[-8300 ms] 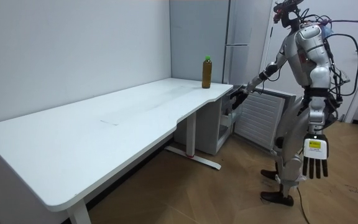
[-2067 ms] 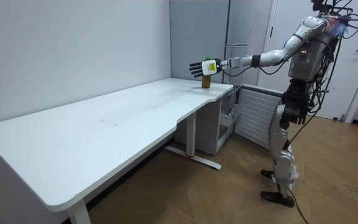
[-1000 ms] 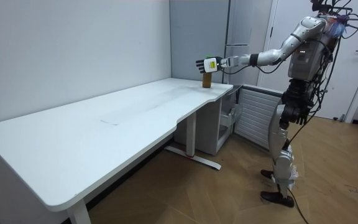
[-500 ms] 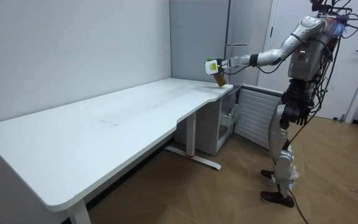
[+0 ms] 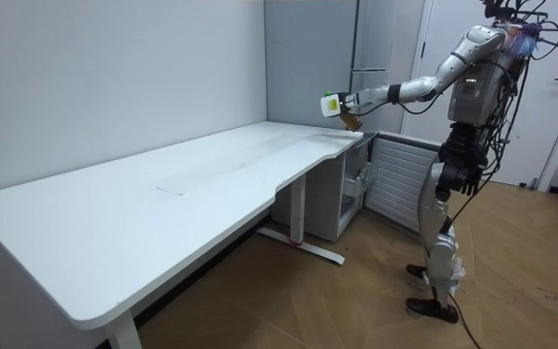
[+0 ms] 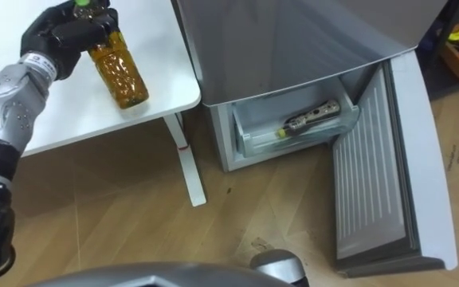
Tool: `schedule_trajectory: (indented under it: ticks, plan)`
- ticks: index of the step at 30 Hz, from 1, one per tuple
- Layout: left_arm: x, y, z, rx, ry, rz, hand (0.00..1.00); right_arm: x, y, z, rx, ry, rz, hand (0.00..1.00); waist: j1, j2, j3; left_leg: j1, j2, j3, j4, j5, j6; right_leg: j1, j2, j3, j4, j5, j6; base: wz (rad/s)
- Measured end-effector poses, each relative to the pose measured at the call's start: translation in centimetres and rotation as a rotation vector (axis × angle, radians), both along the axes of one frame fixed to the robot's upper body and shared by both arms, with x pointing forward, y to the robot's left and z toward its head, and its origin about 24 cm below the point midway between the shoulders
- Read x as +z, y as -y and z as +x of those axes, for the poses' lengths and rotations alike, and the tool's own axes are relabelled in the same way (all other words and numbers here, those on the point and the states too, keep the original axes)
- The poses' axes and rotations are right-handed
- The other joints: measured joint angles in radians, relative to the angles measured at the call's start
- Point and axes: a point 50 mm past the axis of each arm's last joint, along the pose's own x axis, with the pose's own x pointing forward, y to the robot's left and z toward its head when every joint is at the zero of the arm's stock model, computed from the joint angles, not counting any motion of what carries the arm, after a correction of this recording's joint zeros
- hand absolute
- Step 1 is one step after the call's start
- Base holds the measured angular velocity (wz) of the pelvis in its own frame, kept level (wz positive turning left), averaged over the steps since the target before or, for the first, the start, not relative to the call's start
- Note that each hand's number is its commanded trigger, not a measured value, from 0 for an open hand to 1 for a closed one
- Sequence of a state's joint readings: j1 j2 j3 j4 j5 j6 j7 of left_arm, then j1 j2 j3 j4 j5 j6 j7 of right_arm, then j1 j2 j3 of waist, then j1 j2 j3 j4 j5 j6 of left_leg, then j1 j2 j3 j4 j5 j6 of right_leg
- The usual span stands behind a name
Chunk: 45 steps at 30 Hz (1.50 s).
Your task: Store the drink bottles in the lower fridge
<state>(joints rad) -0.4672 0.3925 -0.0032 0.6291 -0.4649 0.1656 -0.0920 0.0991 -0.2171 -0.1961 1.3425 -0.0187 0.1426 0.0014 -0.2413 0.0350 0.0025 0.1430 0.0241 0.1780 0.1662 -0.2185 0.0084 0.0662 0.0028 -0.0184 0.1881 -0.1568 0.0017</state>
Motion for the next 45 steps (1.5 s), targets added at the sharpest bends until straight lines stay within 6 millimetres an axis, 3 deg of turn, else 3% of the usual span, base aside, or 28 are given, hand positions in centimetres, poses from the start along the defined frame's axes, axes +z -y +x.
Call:
schedule_trajectory:
  ticks: [7, 17, 23, 31, 34, 41, 45]
  plan:
    - [0.4, 0.3, 0.1, -0.004, 0.014, 0.013, 1.00, 0.0, 0.0, 0.2, 0.022, -0.001, -0.001, 0.00, 0.000, 0.001, -0.0009, -0.012, 0.000, -0.003, 0.004, 0.000, 0.000, -0.002, -0.001, -0.008, -0.001, 0.000, 0.000, 0.03]
    - [3.5, 2.4, 0.6, -0.077, 0.163, 0.032, 1.00, -0.1, -0.2, 0.8, 0.077, 0.010, 0.003, 0.00, 0.030, 0.004, -0.0021, -0.014, 0.000, -0.040, 0.003, 0.000, 0.000, 0.005, -0.003, -0.038, -0.001, 0.000, -0.001, 0.08]
    - [3.9, 3.8, -1.0, -0.122, 0.227, 0.011, 1.00, -0.1, -0.5, 1.7, 0.089, 0.033, 0.006, 0.00, 0.057, 0.000, -0.0003, -0.013, -0.001, -0.045, 0.004, 0.001, 0.000, 0.008, -0.003, -0.040, -0.001, -0.001, -0.002, 0.02]
    - [5.4, 5.3, -3.8, -0.121, 0.344, 0.073, 1.00, -0.2, -0.9, 2.8, 0.049, 0.094, 0.012, 0.00, 0.116, -0.033, 0.0017, -0.025, 0.000, -0.075, 0.018, 0.001, 0.000, 0.015, -0.005, -0.067, -0.013, 0.000, -0.005, 0.10]
    - [4.1, 5.2, -5.3, -0.098, 0.319, 0.054, 1.00, -0.3, -1.4, 3.1, 0.006, 0.131, 0.032, 0.00, 0.145, -0.037, 0.0003, -0.016, -0.001, -0.078, 0.019, 0.001, 0.000, 0.032, -0.006, -0.077, -0.022, 0.000, -0.005, 0.08]
    - [-1.0, 5.1, -9.1, -0.042, 0.144, -0.012, 1.00, -0.5, -3.2, 4.9, 0.039, 0.219, 0.078, 0.00, 0.198, -0.043, -0.0018, -0.049, -0.005, -0.112, 0.031, 0.000, -0.001, 0.032, -0.015, -0.124, -0.036, -0.001, -0.006, 0.21]
    - [-1.3, 4.8, -9.5, -0.029, 0.129, -0.010, 1.00, -0.5, -3.4, 5.1, 0.069, 0.235, 0.101, 0.00, 0.227, -0.041, -0.0006, -0.064, -0.011, -0.148, 0.036, 0.001, -0.001, 0.035, -0.019, -0.153, -0.038, -0.003, -0.004, 0.23]
